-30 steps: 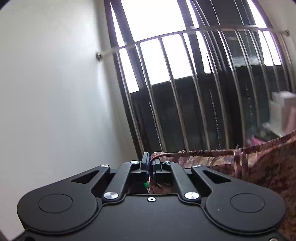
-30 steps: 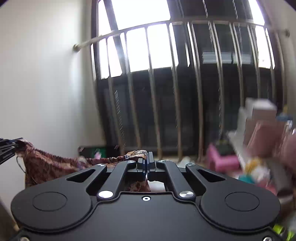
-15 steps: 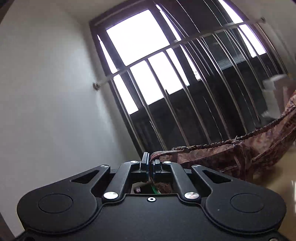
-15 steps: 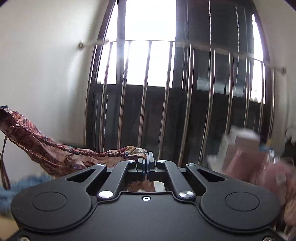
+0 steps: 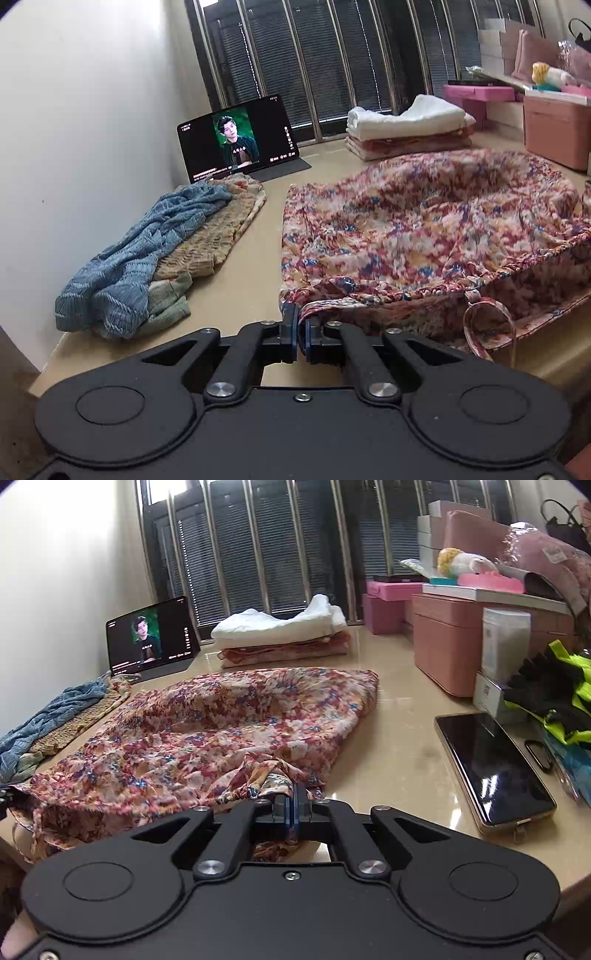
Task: Fold clothes
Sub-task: 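Lay the dress flat on the table with both tools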
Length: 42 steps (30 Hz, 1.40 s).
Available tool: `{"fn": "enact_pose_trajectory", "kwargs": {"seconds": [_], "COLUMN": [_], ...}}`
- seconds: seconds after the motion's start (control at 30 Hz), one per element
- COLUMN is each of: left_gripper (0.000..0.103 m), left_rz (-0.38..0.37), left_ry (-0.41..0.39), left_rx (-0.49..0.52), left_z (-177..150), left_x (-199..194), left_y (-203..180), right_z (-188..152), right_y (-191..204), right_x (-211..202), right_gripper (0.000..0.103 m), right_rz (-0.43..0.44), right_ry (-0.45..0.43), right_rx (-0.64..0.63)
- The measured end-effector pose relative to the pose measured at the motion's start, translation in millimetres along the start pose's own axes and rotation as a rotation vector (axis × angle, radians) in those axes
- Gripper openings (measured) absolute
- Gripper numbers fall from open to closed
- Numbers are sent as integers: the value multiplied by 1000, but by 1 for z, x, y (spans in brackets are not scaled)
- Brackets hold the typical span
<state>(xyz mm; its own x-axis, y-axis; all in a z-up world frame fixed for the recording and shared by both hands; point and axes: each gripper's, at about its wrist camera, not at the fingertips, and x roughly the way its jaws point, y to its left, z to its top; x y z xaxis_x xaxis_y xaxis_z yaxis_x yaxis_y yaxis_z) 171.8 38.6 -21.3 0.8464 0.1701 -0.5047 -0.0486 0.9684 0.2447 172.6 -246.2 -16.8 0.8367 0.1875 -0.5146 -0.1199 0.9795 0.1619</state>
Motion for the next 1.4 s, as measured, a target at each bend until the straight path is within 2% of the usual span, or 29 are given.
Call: {"fn": "enact_pose_trajectory", "kwargs": {"seconds": [0.33,0.47,0.73,0.83,0.93,1.1,1.13,1.17,1.2,1.27,1.33,1.4], "left_gripper": [4,5,5,5,5,5,7,17,26,73,83,84], "left_rz": [-7,1,3,-2,-2,-1,-6,-9,-13,4,14,6], "left_ry": [43,36,40,40,36,36,38,39,41,17,-10,-29], "left_rx": [30,58,101,111,123,114,106,96,86,65,46,35], "left_z": [-12,-15,-24,-25,-25,-24,-23,-23,-23,-24,-26,-28], "left_x": [-10,-11,-11,-11,-10,-8,-8,-10,-11,-18,-25,-34], "left_y": [0,-4,-9,-11,-13,-11,-9,-7,-5,0,4,8], "right_z": [-15,-24,-35,-35,-35,-36,-36,-35,-35,-36,-38,-43], "right_y": [-2,-4,-2,-3,-4,-5,-6,-7,-7,-7,-5,-1], "right_x": [2,2,-4,-8,-10,-12,-14,-17,-21,-31,-41,-51], "right_gripper": [3,8,9,12,20,29,37,49,54,73,85,86], "right_rz": [-31,-41,-84,-119,-161,-172,-170,-169,-164,-141,-107,-92], "right_ry": [52,58,59,61,61,59,58,52,44,35,38,31], "right_rx": [-6,-6,-34,-22,6,11,16,25,31,32,20,-4]}}
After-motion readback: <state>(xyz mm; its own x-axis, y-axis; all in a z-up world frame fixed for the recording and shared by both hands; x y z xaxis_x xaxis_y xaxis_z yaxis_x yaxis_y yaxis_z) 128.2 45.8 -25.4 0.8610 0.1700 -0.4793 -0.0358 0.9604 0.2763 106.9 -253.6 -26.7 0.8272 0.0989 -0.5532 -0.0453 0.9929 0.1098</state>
